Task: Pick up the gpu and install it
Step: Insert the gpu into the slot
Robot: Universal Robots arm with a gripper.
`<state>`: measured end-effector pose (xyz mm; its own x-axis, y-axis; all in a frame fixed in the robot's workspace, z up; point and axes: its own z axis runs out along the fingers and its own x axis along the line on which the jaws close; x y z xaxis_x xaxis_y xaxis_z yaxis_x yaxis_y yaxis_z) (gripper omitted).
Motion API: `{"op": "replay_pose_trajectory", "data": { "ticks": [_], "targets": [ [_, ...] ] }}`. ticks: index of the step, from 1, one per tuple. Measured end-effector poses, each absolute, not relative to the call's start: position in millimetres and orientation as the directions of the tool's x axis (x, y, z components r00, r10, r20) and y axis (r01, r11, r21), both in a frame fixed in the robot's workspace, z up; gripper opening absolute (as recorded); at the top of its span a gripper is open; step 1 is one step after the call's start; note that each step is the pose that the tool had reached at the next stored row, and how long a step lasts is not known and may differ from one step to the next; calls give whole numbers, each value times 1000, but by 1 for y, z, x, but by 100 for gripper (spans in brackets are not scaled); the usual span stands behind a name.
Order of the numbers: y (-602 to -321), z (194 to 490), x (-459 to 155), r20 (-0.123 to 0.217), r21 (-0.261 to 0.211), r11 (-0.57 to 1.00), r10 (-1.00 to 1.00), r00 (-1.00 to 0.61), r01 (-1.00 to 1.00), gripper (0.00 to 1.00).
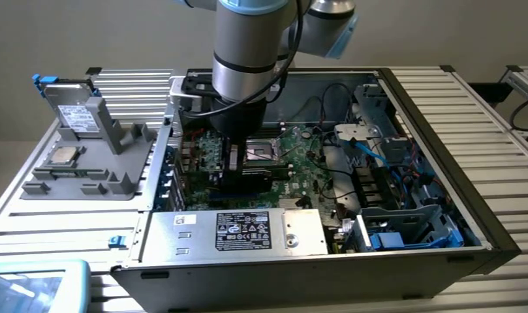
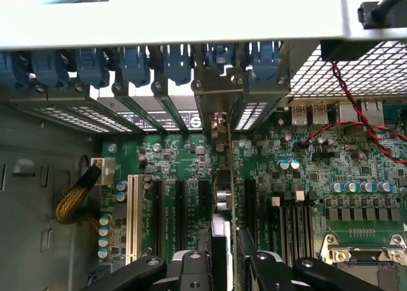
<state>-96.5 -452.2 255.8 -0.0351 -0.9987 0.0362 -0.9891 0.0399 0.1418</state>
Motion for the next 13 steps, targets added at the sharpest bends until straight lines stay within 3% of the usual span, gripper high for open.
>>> {"op": "replay_pose_trajectory", "data": {
  "ticks": [13],
  "targets": [
    [-452, 255, -96, 36, 147, 42, -999, -37, -988, 27]
  ]
}}
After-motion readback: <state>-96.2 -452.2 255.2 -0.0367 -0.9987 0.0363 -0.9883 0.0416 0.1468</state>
